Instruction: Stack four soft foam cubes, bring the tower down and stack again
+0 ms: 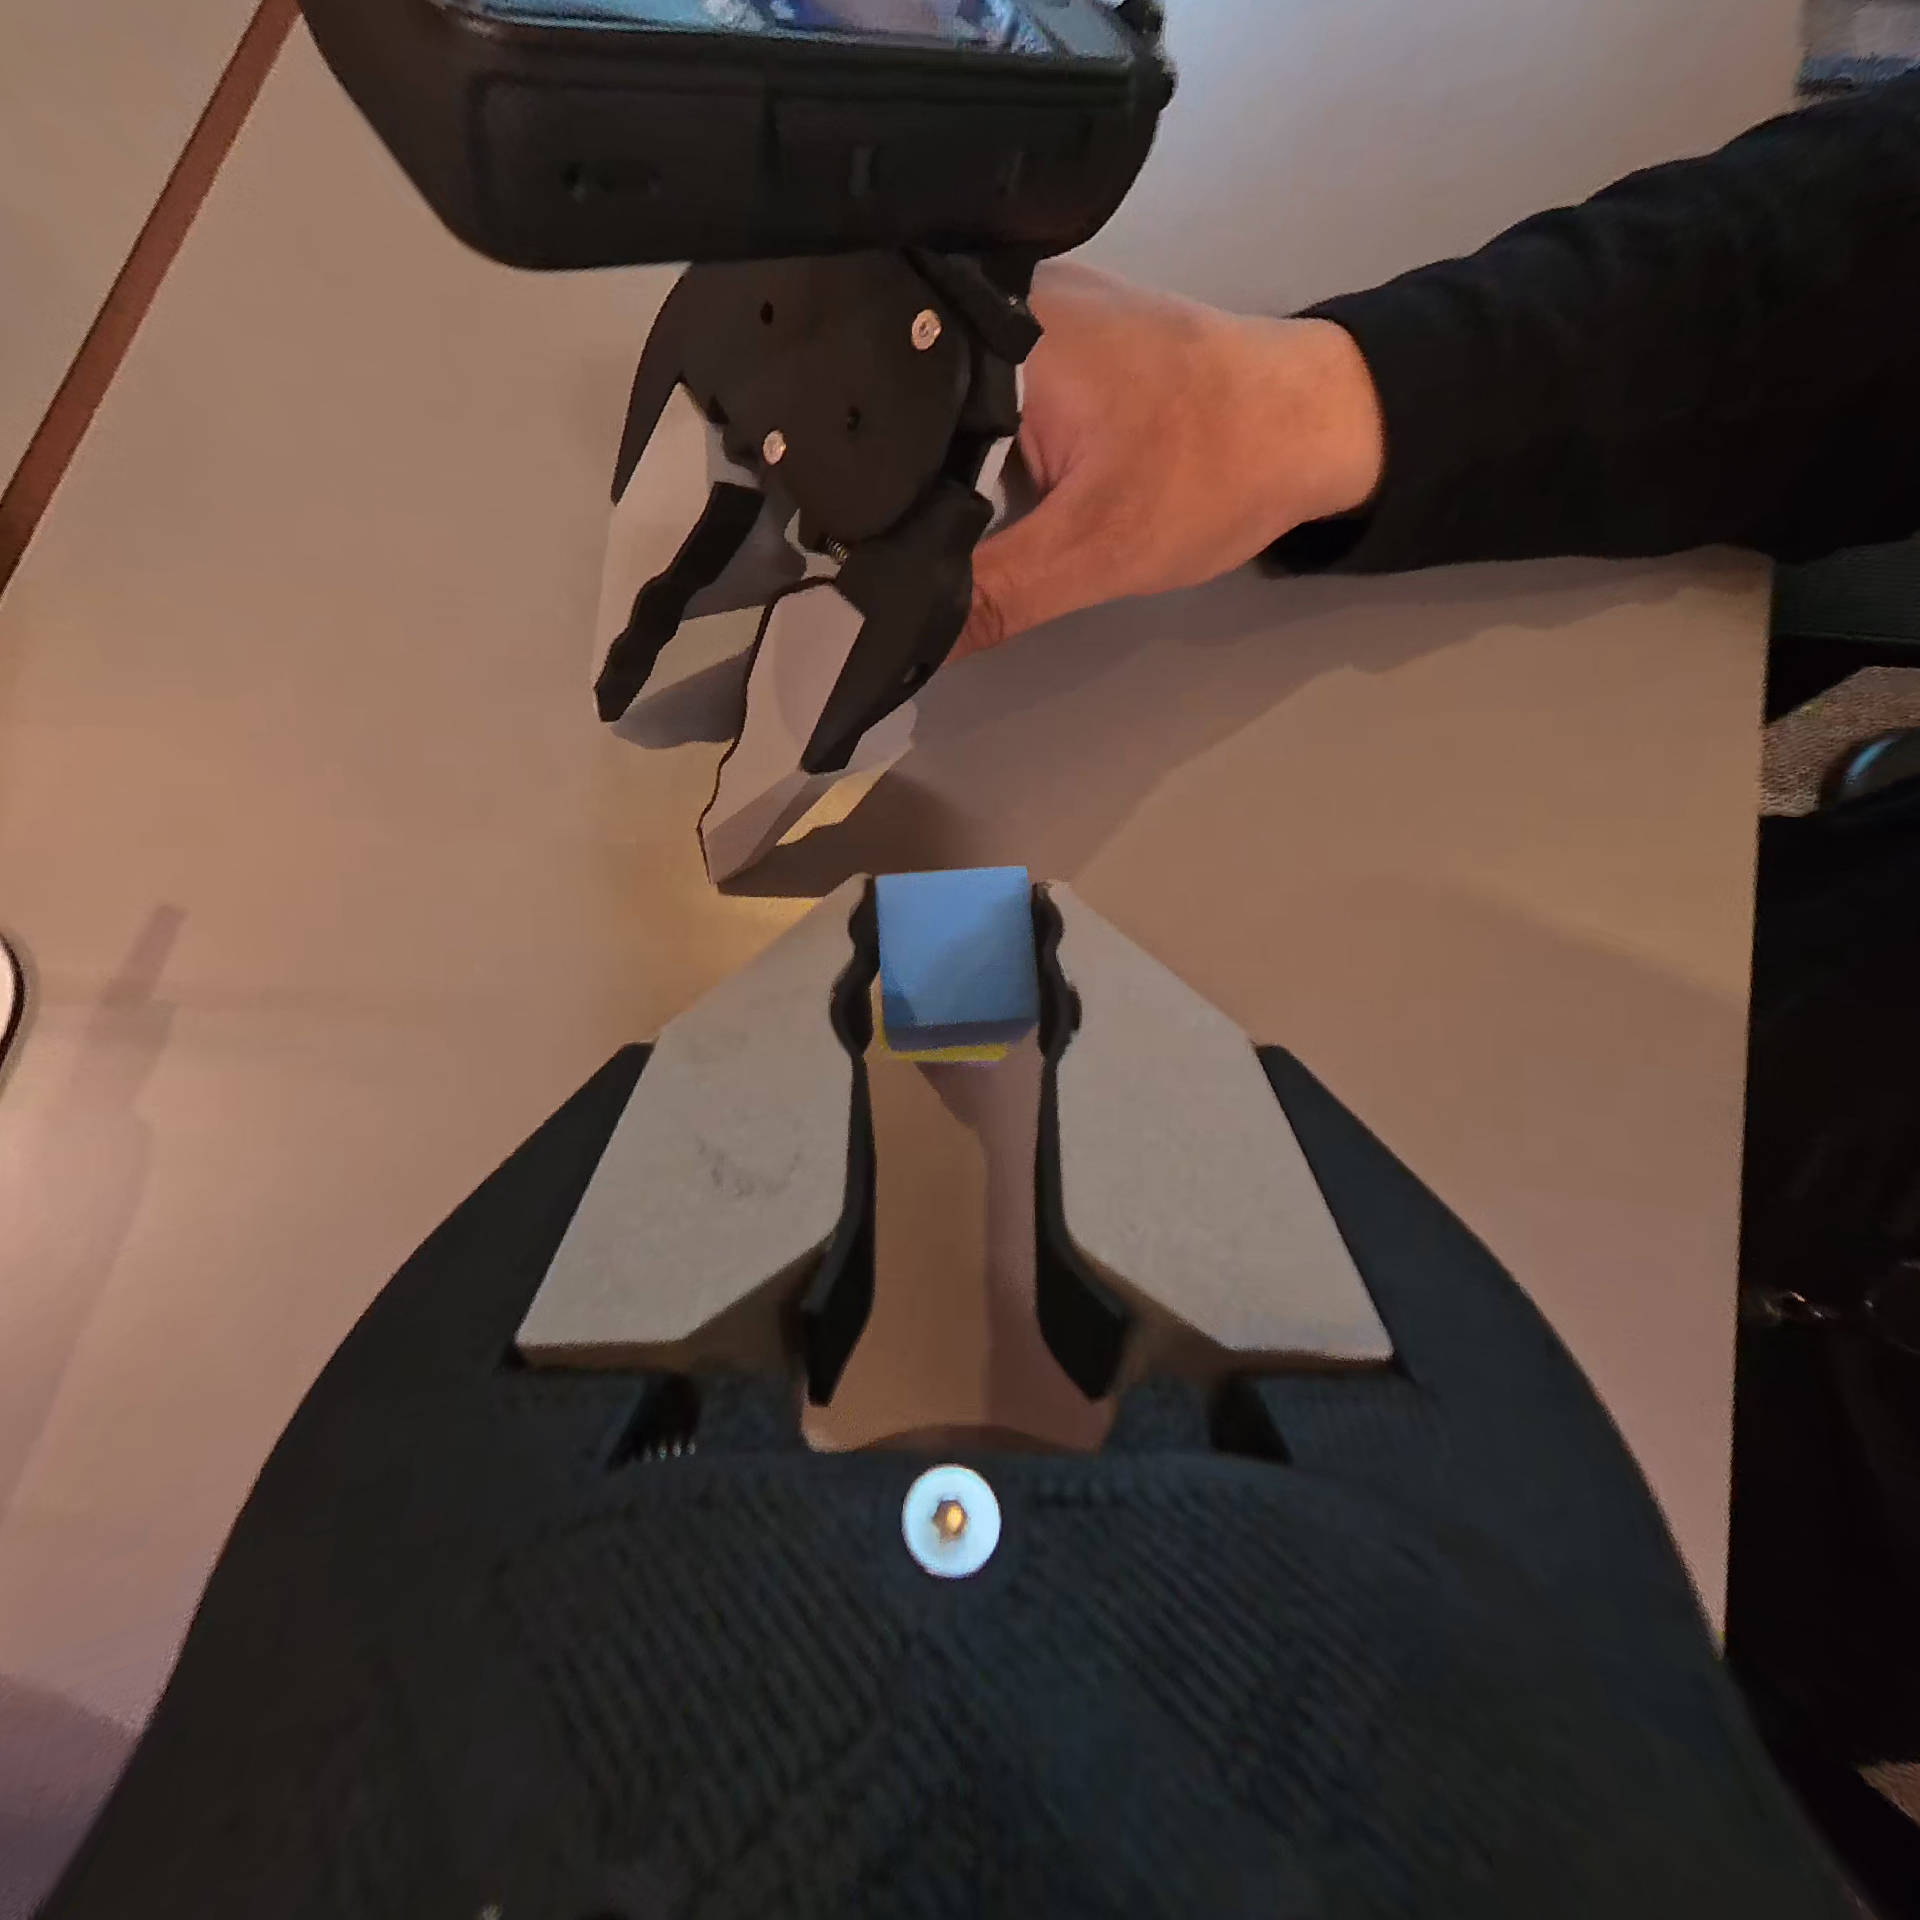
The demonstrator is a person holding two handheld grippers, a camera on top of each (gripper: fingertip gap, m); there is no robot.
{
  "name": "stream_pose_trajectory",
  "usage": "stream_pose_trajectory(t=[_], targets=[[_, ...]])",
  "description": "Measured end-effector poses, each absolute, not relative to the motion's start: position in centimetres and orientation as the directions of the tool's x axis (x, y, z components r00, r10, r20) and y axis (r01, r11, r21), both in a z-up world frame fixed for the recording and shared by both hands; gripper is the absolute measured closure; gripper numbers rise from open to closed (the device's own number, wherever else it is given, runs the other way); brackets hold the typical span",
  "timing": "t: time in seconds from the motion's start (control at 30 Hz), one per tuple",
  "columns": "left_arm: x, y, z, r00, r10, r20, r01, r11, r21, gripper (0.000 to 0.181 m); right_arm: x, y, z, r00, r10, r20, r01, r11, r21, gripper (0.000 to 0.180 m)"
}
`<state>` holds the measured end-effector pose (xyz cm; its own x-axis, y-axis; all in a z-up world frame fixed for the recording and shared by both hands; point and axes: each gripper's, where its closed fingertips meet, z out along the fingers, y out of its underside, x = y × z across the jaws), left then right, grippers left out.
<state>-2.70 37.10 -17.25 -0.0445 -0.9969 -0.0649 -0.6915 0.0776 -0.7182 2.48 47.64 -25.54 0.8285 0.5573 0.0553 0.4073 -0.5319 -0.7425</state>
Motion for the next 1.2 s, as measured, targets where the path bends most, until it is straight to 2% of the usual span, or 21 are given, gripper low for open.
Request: stream_pose_trajectory(t=[0.23, 1.2], targets=[[-2.8, 36.9, -16.0, -0.067, -0.997, -0.040, -0.611, 0.073, -0.788, 0.154, 2.5, 47.6, -25.5, 0.828, 0.557, 0.057, 0.408, -0.531, -0.743, 0.120], [-2.7, 37.4, -17.6, -0.070, -0.996, -0.059, -0.659, 0.091, -0.746, 0.154, 2.4, 47.6, -25.6, 0.828, 0.558, 0.060, 0.410, -0.529, -0.743, 0.120]])
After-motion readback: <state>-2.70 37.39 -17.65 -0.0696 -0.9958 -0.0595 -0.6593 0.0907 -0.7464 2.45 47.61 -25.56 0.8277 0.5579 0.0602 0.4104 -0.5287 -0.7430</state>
